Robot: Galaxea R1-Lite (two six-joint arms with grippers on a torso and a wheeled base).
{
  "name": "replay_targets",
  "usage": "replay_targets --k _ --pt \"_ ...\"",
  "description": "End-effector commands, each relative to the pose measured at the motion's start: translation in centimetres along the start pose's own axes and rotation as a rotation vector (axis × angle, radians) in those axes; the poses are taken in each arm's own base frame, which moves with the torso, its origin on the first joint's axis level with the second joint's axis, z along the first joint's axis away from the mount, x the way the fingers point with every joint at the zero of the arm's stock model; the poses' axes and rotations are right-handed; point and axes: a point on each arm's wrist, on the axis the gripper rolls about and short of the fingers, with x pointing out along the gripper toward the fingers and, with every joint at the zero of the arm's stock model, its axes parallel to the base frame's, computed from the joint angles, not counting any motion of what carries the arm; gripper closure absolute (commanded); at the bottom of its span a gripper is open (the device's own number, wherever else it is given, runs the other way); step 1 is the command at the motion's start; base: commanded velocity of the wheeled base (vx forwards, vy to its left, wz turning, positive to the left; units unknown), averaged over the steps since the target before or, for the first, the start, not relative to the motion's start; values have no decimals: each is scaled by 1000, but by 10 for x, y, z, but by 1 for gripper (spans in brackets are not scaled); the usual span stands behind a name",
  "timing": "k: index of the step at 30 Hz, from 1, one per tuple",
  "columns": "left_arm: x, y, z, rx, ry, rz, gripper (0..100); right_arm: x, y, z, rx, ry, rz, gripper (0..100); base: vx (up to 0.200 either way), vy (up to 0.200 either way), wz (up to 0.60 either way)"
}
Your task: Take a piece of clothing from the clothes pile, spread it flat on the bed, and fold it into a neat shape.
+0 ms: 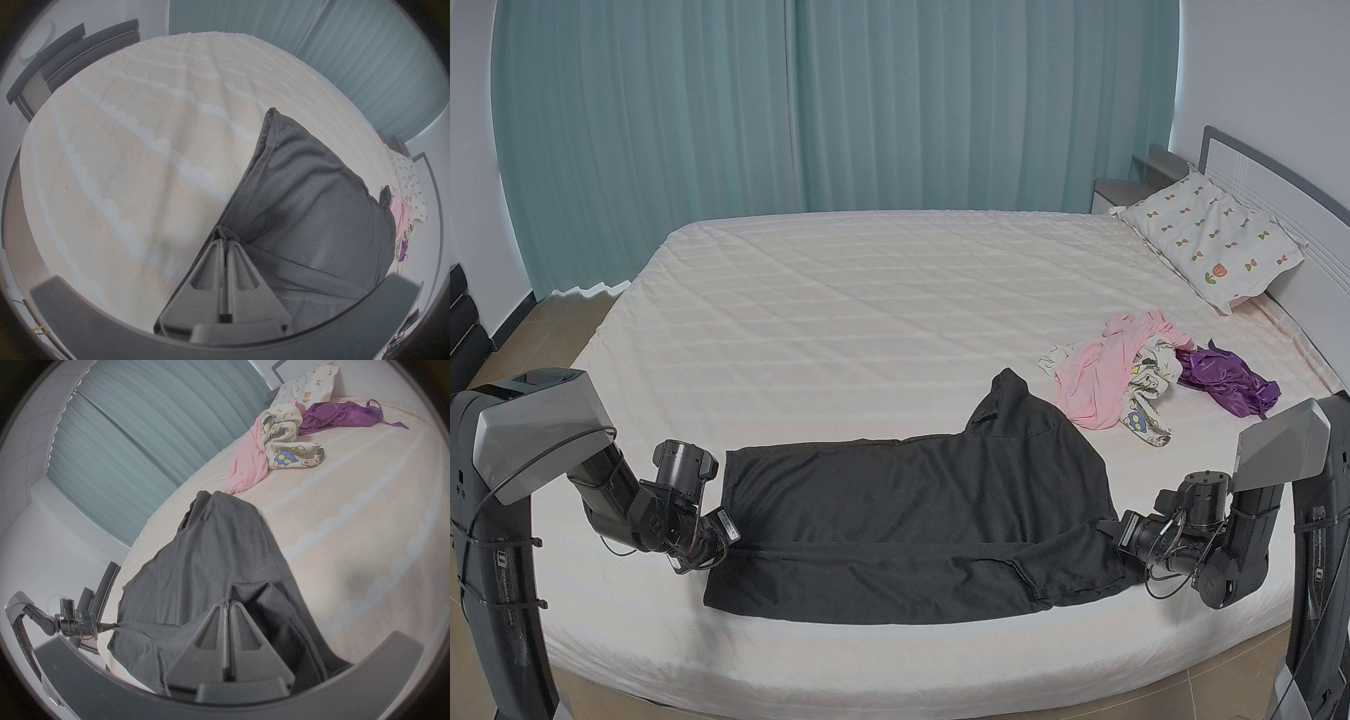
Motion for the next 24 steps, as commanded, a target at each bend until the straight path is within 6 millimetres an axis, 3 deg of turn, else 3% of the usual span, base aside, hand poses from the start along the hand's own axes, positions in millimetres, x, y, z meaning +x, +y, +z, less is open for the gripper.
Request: replay_targets --k 1,7,24 --pt "1 0 -1 1 2 4 100 2 -2 8 9 -34 3 100 0 0 0" --pt "1 0 -1 1 1 5 100 6 2 21 72 -85 27 100 0 0 0" --pt "7 0 4 -37 -37 43 100 14 1 24 90 -121 0 100 0 0 0"
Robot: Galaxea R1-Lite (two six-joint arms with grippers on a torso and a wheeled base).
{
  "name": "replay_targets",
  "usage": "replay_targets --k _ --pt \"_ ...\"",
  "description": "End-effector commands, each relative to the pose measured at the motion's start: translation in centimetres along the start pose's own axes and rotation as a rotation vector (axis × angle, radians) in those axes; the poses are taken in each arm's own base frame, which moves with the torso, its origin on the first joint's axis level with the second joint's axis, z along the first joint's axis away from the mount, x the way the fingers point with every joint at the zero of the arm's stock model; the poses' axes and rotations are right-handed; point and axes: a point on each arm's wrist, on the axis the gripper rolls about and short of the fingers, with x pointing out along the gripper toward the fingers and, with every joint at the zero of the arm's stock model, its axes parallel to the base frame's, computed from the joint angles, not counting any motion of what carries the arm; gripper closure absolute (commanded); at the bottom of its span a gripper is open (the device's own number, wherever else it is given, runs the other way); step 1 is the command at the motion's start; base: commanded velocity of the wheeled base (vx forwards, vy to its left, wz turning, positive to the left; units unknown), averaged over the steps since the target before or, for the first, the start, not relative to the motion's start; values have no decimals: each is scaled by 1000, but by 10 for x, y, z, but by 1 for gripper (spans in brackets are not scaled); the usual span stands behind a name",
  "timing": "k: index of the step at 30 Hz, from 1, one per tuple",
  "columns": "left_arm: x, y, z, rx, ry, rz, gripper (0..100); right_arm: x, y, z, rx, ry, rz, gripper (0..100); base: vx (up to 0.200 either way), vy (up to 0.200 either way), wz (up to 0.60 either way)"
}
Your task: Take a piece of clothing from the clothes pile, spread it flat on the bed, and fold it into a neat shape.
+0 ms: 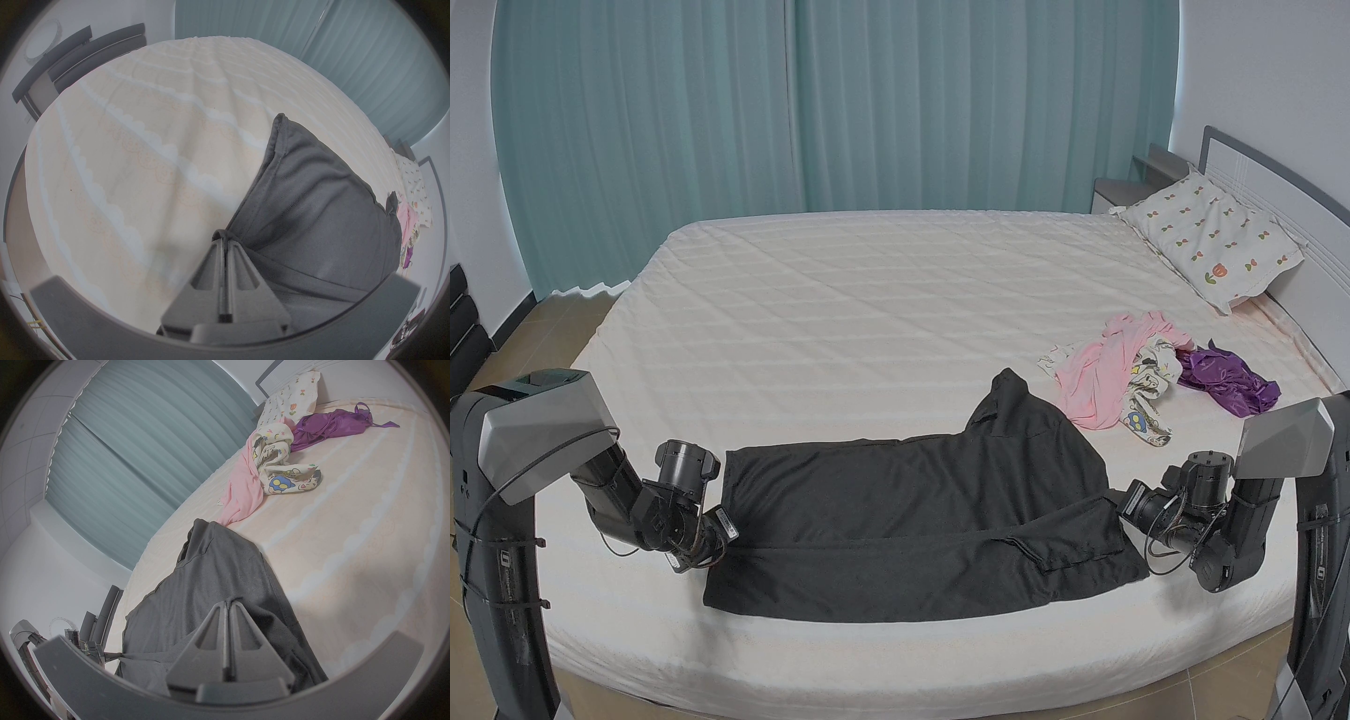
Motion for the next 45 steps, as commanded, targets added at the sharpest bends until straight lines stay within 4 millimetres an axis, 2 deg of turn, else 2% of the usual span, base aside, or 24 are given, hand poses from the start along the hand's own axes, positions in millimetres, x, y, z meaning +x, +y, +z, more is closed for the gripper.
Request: replay_targets --k 1,5,6,9,10,17,24,35,41,45 --pt "2 -1 1 -13 -2 -1 100 0 -1 -4 1 15 -5 100 0 0 0" --pt "2 -1 0 -11 -1 2 100 1 0 -6 -1 19 -3 100 0 0 0" --pt "2 -1 0 -11 -1 2 0 1 0 -6 -2 20 -2 100 0 0 0" --pt "2 -1 1 -11 -2 1 0 2 -1 -8 -1 26 -5 100 0 0 0" --pt "2 -1 1 -12 -1 1 0 2 -1 -9 -1 29 -5 0 0 0 0" --pt "0 -1 3 -43 -9 -10 0 -2 2 -1 37 1 -2 0 0 0 0" --pt "-17 -5 16 -137 -19 -90 0 -16 10 19 155 -56 6 0 0 0 0" --pt "-19 2 26 -228 -15 -130 0 -16 7 17 176 -50 0 0 0 0 0" --pt "-17 4 28 -236 -19 -130 0 -17 8 14 174 -45 1 0 200 0 0" --pt "-18 4 28 -238 -18 -133 0 -17 8 15 173 -46 2 0 0 0 0"
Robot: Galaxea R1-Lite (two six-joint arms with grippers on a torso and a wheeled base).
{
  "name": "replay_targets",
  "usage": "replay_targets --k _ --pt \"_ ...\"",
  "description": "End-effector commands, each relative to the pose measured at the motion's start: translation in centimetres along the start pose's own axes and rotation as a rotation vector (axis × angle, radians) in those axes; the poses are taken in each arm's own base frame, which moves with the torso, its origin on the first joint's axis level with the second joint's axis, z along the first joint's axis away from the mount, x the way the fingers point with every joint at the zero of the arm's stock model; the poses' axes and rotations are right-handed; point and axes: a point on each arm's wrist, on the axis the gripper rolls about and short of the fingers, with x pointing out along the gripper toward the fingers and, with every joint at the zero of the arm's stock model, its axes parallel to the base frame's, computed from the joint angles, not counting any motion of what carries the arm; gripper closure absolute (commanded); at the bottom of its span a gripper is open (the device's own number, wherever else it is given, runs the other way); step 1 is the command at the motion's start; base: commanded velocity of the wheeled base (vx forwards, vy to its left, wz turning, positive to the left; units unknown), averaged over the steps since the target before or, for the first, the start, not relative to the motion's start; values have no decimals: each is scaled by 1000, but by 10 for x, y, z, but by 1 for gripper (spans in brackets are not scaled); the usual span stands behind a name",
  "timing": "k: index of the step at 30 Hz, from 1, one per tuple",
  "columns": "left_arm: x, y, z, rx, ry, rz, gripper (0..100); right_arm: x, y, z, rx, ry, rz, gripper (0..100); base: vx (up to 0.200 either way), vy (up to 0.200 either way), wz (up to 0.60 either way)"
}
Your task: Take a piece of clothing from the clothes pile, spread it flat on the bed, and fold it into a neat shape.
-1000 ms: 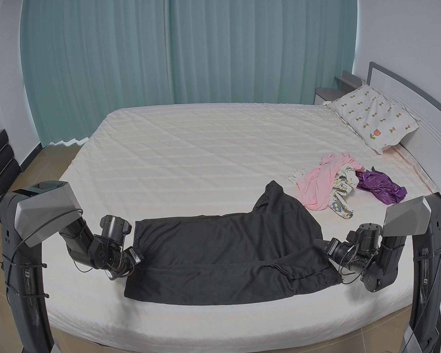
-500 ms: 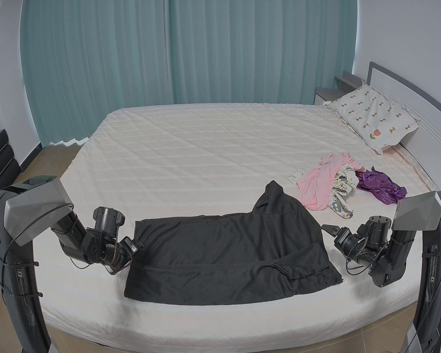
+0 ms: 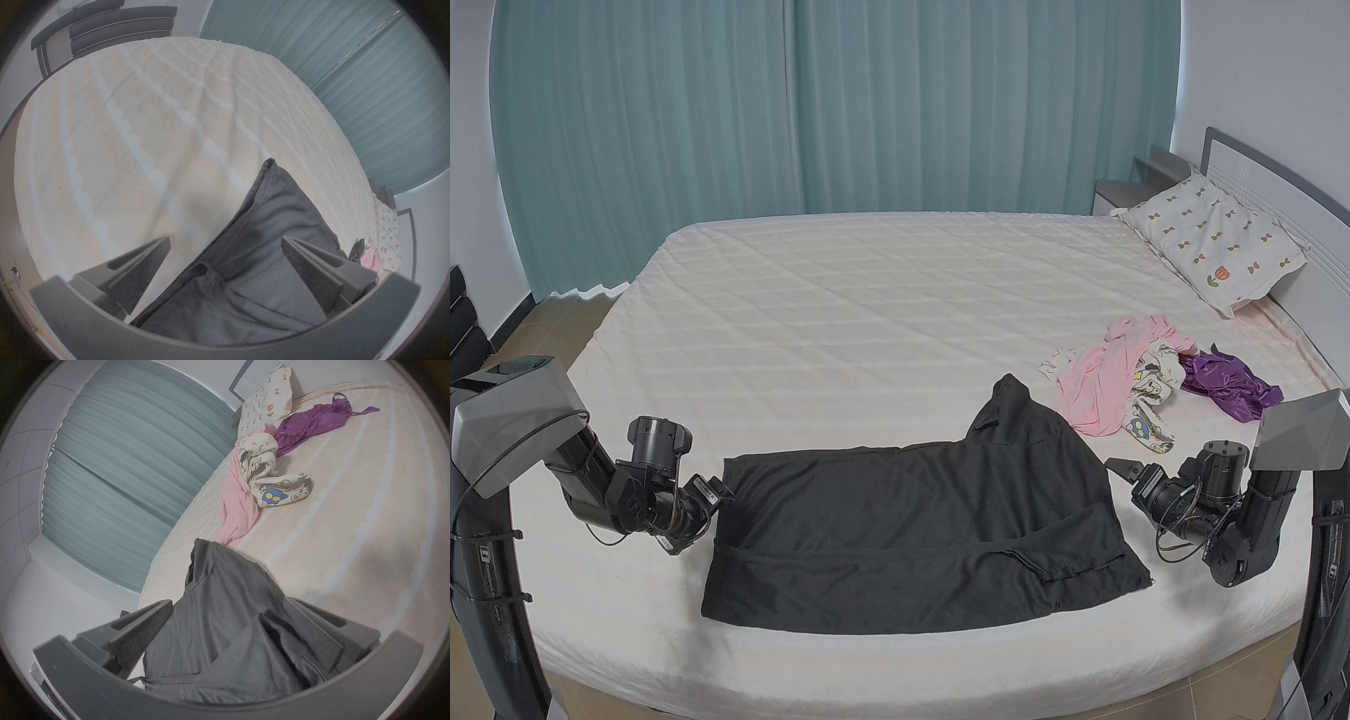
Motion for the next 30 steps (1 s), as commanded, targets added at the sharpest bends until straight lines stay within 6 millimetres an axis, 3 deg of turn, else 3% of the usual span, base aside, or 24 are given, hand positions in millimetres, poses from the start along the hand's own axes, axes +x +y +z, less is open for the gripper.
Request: replay_targets --k 1,8,18,25,30 --pt "-1 -1 1 -4 5 -9 0 0 0 0 -1 2 1 0 0 0 0" --pt "1 -3 3 -50 8 -20 0 0 0 -1 0 6 -2 0 0 0 0" --pt "1 -4 4 -55 3 -26 0 1 -1 -2 -1 7 -3 0 0 -180 0" --pt "1 -5 37 -108 -73 -58 0 1 0 -5 -2 17 -3 0 0 0 0" --pt "3 -12 47 -110 -106 -83 0 1 2 -9 -6 27 1 0 0 0 0"
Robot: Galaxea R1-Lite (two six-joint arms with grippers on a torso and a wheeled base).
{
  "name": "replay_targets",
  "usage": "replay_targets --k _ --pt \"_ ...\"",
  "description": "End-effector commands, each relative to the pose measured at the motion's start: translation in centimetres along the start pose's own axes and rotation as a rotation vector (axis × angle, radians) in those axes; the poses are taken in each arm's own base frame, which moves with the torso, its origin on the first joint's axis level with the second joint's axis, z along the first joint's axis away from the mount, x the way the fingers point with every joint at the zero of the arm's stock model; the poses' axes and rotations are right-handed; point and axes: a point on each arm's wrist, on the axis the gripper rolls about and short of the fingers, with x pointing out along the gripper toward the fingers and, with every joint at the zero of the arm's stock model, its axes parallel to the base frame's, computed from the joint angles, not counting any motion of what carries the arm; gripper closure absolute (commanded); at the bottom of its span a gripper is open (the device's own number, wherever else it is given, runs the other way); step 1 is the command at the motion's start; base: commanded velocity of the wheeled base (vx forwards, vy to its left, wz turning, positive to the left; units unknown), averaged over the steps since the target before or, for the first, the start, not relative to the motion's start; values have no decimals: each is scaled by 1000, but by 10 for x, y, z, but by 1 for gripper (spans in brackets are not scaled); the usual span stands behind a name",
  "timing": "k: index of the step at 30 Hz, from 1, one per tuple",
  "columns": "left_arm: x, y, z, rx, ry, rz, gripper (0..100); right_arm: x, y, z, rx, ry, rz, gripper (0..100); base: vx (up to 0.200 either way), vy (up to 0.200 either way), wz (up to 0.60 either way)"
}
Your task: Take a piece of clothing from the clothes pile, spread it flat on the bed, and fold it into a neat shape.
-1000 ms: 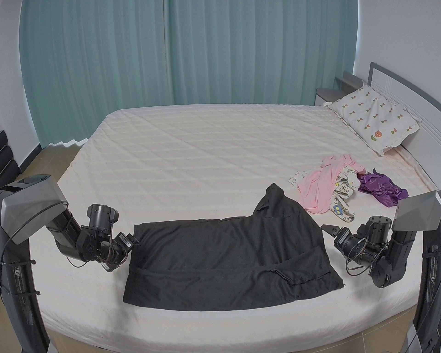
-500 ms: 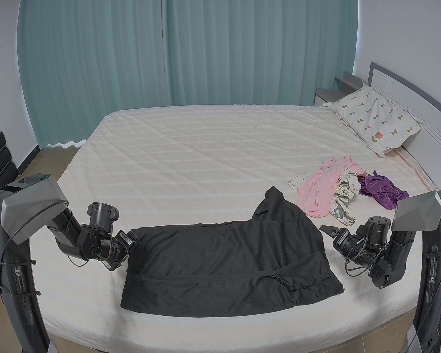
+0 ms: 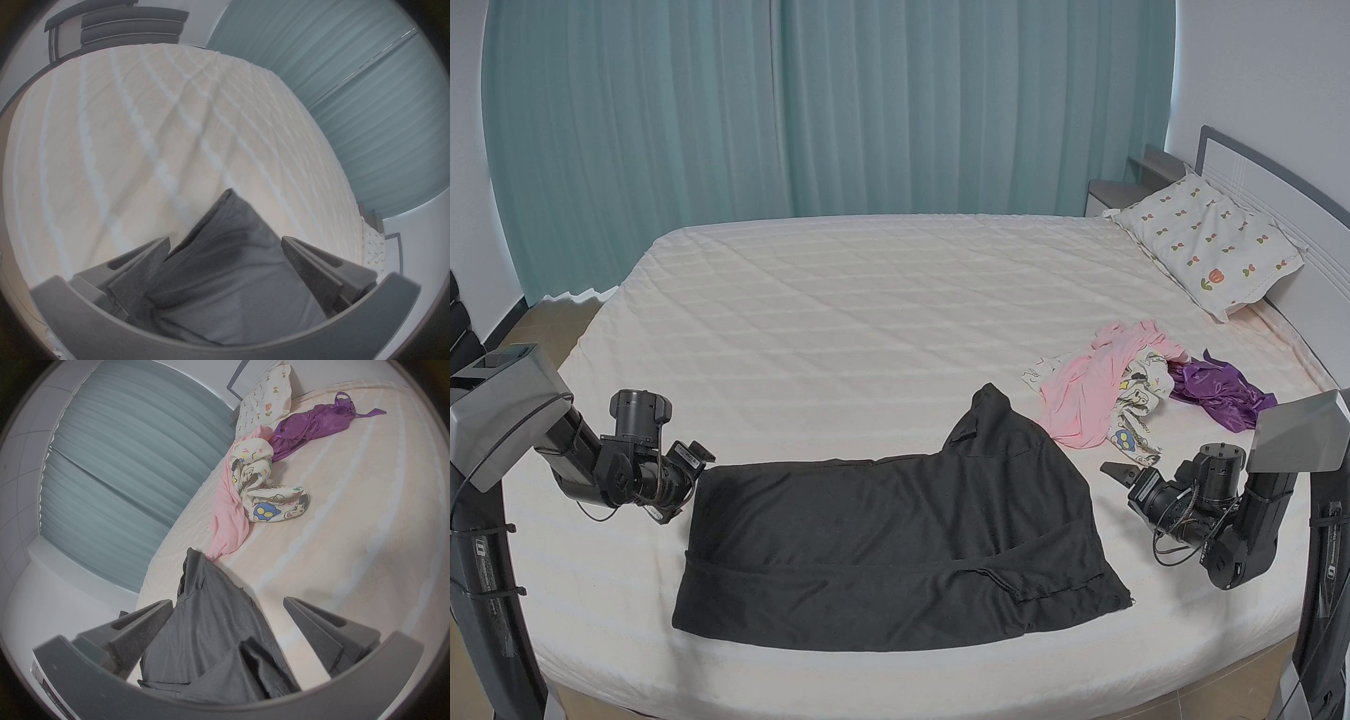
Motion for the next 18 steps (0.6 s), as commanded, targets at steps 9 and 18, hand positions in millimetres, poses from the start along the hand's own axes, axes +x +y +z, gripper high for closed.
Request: replay_targets --k 9,18 --pt "34 -14 11 45 -36 -39 0 -1 4 -10 -7 30 2 0 0 0 0" --pt "77 -6 16 223 -53 -56 0 -1 6 -14 -12 43 4 0 0 0 0"
